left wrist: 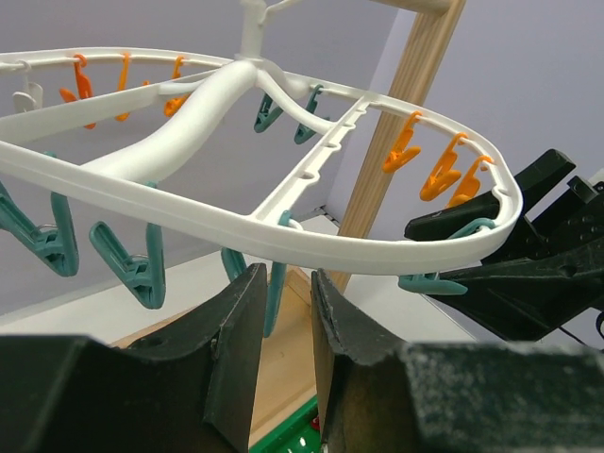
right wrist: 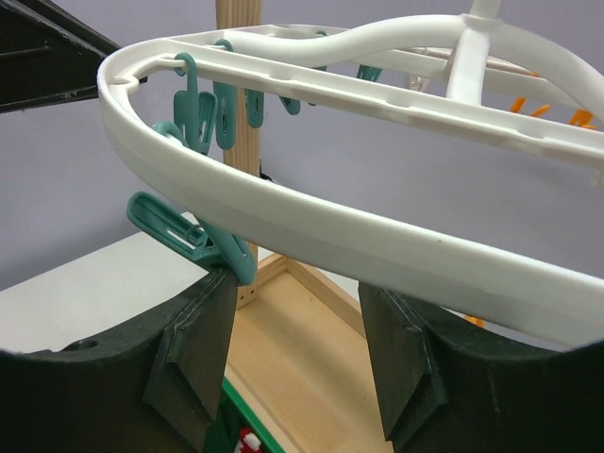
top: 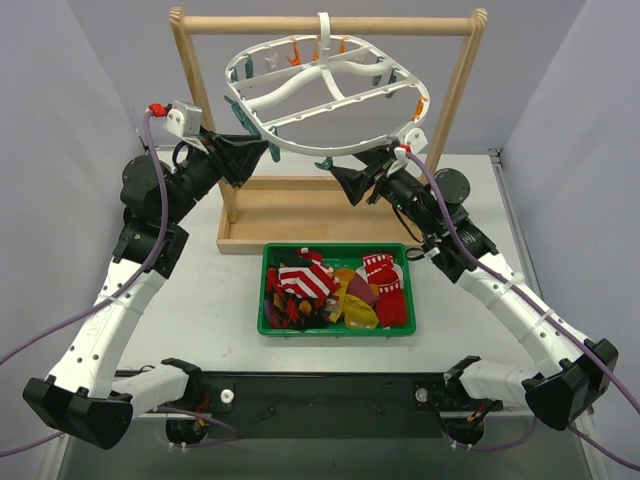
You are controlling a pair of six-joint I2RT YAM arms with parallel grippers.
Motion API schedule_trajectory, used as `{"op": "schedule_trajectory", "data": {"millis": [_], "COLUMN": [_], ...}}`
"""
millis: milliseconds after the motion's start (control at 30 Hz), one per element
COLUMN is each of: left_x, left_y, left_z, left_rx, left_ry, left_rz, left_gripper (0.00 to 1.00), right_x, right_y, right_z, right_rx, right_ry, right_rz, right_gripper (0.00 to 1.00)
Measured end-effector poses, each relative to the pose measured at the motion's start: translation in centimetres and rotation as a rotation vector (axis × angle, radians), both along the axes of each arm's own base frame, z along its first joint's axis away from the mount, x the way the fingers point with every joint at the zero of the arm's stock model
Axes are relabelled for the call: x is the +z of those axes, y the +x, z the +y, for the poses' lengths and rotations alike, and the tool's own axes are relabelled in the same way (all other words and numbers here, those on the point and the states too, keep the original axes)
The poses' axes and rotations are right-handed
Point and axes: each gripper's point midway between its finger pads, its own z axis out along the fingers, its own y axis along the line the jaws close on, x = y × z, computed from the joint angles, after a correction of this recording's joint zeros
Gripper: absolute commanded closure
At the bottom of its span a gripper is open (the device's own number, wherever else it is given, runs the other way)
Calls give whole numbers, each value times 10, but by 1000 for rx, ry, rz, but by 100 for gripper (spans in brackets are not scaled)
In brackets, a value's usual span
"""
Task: Clip the socks to the hanger
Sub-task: Open the clamp at the hanger.
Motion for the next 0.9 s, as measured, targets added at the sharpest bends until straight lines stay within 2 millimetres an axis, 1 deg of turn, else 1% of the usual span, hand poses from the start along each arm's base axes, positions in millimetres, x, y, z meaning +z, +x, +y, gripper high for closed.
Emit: {"op": "schedule_trajectory", "data": {"millis": [133,233,400,533,567,633,700,800,900], "left_x": [2,1,-13,-26,-28,-33,-35,-32,-28], "left_y": [-6,-12,-23,-34,-38,-44,-51,-57,-60], "left_z": [-1,-2,-8,-18,-21,-26,-31,-35,-38], "left_rx": [-17,-38,-84,-146,-165,-200,-240,-278,-304], "left_ry": [-5,-13,-19,-17,-15,-12,-14,-16,-25], "left_rz": [-4,2,44,82,90,102,111,103,90], "left_gripper": [64,65,65,64,62,46,38,35,34], "right_x": [4,5,-1,-2,-2,-2,-2,-3,-2], "right_y": [-1,-1,-6,-10,-10,-11,-11,-11,-12], "right_z": [5,14,28,32,32,34,34,36,39], "right_rx": [18,42,83,97,98,103,104,110,117], "right_ry": [8,12,8,9,9,9,9,7,8], "right_rz": [-6,-4,12,15,15,16,16,19,18], "right_gripper": [48,48,49,49,49,50,50,51,51]}}
